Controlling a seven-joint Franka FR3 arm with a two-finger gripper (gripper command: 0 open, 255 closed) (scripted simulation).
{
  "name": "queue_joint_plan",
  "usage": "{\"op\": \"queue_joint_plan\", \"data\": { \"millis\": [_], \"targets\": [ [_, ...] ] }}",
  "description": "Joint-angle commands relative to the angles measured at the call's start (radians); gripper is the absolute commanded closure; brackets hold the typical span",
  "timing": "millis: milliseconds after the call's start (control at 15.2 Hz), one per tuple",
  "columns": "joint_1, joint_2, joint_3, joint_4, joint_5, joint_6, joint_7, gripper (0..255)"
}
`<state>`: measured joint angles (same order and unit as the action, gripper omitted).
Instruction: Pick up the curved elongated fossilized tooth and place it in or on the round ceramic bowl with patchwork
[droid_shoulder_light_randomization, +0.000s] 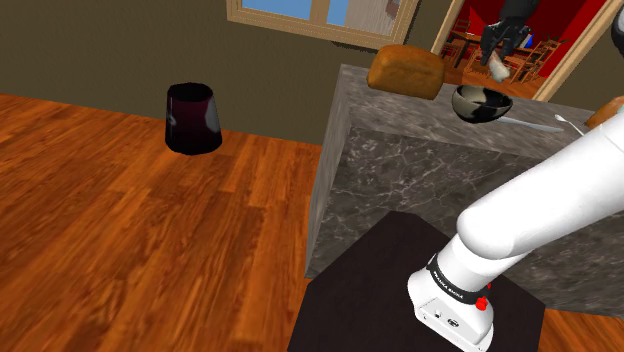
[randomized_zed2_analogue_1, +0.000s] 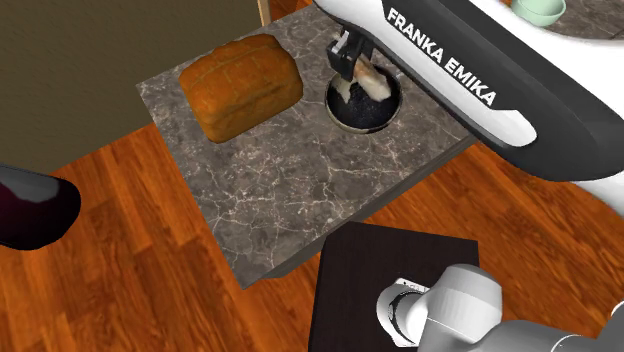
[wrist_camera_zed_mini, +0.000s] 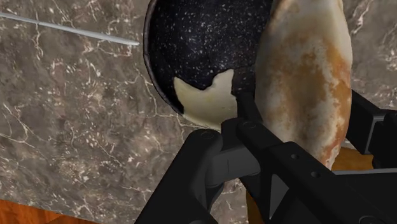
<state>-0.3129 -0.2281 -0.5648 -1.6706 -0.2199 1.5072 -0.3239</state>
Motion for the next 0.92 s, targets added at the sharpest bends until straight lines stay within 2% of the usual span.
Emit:
{"op": "queue_joint_plan", "data": {
  "millis": [0,66,858],
  "targets": [
    [-0.015,0.010,-0.033,0.015,0.000,0.002,-0.052,255],
    [-0.022,0.016,-0.048,0.022,0.002,0.004,-0.074,255],
    [-0.030,-0.037,-0.045,-0.187,-0.028,0.164,-0.036,255]
  ]
}}
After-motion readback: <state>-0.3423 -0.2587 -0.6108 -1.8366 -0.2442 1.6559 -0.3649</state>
